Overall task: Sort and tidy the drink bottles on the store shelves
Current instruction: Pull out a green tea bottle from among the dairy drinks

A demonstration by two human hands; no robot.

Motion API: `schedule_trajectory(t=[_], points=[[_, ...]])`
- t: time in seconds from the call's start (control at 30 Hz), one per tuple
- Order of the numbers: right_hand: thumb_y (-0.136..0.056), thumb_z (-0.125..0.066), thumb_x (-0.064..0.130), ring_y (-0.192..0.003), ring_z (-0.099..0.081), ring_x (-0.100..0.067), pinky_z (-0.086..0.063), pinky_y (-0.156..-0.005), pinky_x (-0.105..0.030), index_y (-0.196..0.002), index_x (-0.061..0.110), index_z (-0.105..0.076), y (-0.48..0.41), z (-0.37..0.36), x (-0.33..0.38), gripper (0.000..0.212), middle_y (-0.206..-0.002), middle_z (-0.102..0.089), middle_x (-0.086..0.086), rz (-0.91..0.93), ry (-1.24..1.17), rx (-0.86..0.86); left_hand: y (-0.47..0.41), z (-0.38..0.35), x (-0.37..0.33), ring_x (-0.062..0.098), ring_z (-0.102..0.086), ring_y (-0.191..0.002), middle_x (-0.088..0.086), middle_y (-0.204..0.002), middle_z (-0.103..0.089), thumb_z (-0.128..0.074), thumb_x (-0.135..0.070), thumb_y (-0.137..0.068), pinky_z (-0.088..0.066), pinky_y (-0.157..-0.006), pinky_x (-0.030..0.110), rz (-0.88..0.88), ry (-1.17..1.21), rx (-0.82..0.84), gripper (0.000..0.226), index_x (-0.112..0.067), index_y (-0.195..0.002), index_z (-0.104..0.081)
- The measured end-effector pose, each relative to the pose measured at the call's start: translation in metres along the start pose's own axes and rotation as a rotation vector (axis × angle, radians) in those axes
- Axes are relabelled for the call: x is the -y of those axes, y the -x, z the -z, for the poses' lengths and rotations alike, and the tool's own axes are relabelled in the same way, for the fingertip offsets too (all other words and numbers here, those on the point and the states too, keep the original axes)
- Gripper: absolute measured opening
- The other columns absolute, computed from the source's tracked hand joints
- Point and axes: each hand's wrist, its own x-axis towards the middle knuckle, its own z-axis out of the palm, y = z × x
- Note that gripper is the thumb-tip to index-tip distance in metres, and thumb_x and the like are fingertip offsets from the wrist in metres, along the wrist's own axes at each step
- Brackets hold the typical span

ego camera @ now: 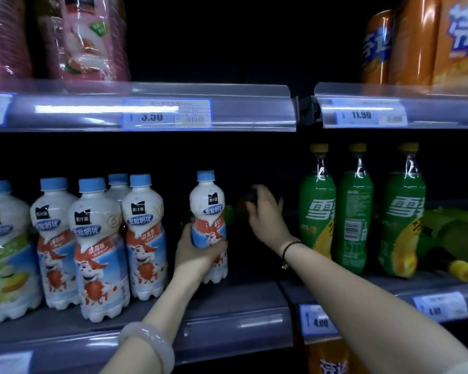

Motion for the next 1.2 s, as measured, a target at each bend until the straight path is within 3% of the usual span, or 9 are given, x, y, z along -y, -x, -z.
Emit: schedule_trajectory(t=[0.13,0.33,0.5,0.57,0.63,0.73,0.9,1.1,1.2], points=[[-0.097,-0.05,0.02,-0.12,-0.052,-0.035,-0.035,-0.09,-0.02,-0.135,-0.003,-0.04,-0.021,0.028,0.034,0.045,-0.13,-0.056,-0.023,-0.168,-0.33,-0.195,0.0,0.0,-0.004,0.004,-0.06,-0.081,-0.01,-0.087,-0.063,-0.076,-0.004,-0.071,-0.046,-0.068,0.021,0.02,0.019,0.002,0.043,-0.021,-0.102,-0.054],[-0.087,-0.066,0.033,-0.094,-0.059,-0.02,-0.04,-0.072,-0.017,-0.12,0.001,-0.057,-0.025,0.031,0.06,0.046,-0.096,-0.061,-0.004,-0.238,-0.467,-0.096,-0.001,0.009,-0.011,0.009,-0.063,-0.08,-0.005,-0.087,-0.066,-0.077,-0.002,-0.068,-0.047,-0.064,0.021,0.057,0.042,0.05,0.041,-0.02,-0.099,-0.057],[-0.075,-0.068,0.051,-0.103,-0.061,-0.019,-0.047,-0.083,-0.026,-0.116,0.017,-0.057,0.01,0.04,0.047,0.056,-0.113,-0.064,-0.002,-0.382,-0.7,0.006,0.006,0.016,-0.012,0.023,-0.066,-0.089,0.01,-0.099,-0.068,-0.075,-0.002,-0.07,-0.052,-0.078,0.034,0.062,0.058,0.137,0.046,-0.011,-0.111,-0.056],[-0.061,-0.075,0.047,-0.101,-0.063,-0.021,-0.051,-0.087,-0.034,-0.121,0.018,-0.051,0.028,0.042,0.039,0.071,-0.113,-0.065,-0.004,-0.499,-0.776,0.15,0.008,0.017,-0.013,0.023,-0.065,-0.09,0.01,-0.101,-0.067,-0.075,-0.002,-0.071,-0.052,-0.08,0.037,0.067,0.067,0.151,0.052,-0.011,-0.115,-0.051],[-0.059,-0.083,0.035,-0.097,-0.066,-0.02,-0.053,-0.089,-0.037,-0.113,0.017,-0.058,0.041,0.039,0.033,0.063,-0.106,-0.069,-0.002,-0.527,-0.738,0.295,0.008,0.017,-0.014,0.022,-0.065,-0.09,0.008,-0.1,-0.066,-0.076,-0.003,-0.07,-0.052,-0.079,0.036,0.058,0.077,0.154,0.054,-0.012,-0.116,-0.049],[-0.064,-0.086,0.022,-0.082,-0.065,-0.005,-0.053,-0.076,-0.026,-0.081,0.025,-0.06,0.048,0.037,0.031,0.032,-0.083,-0.068,0.013,-0.479,-0.656,0.219,0.011,0.016,-0.018,0.021,-0.066,-0.087,0.006,-0.097,-0.068,-0.077,-0.005,-0.07,-0.053,-0.075,0.033,0.03,0.088,0.146,0.046,-0.014,-0.109,-0.054],[-0.069,-0.083,0.029,-0.085,-0.071,-0.017,-0.058,-0.076,-0.032,-0.107,0.019,-0.058,0.056,0.043,0.041,0.046,-0.097,-0.071,-0.002,-0.522,-0.769,0.1,0.018,0.01,-0.039,0.012,-0.071,-0.064,0.002,-0.081,-0.072,-0.078,-0.014,-0.071,-0.053,-0.055,0.022,0.016,0.16,0.146,0.026,-0.023,-0.09,-0.061],[-0.065,-0.077,0.046,-0.086,-0.073,-0.021,-0.06,-0.077,-0.038,-0.101,0.025,-0.056,0.07,0.064,0.049,0.047,-0.099,-0.073,-0.005,-0.543,-0.846,0.112,0.033,0.02,-0.062,0.015,-0.071,-0.06,0.002,-0.071,-0.073,-0.075,-0.014,-0.074,-0.054,-0.049,0.025,0.082,0.193,0.272,0.024,-0.015,-0.093,-0.06],[-0.064,-0.076,0.047,-0.078,-0.074,-0.015,-0.058,-0.063,-0.03,-0.104,0.021,-0.059,0.08,0.075,0.056,0.051,-0.087,-0.076,0.002,-0.528,-0.867,0.124,0.047,0.024,-0.058,0.016,-0.071,-0.061,0.002,-0.069,-0.074,-0.071,-0.012,-0.077,-0.054,-0.051,0.026,0.097,0.194,0.322,0.02,-0.012,-0.093,-0.059]])
